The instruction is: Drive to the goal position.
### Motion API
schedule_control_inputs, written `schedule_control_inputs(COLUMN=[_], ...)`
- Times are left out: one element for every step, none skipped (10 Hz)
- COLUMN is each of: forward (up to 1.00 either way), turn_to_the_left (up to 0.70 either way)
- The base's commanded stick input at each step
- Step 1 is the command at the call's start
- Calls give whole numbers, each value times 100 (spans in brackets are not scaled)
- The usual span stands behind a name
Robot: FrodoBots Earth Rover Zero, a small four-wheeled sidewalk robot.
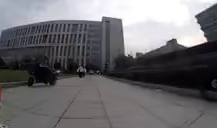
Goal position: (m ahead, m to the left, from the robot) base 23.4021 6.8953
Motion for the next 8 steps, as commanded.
schedule_control_inputs(forward=[70, 70, 70, 70, 70, 70, 70, 70], turn_to_the_left=[0, 0, 0, 0, 0, 0, 0, 0])
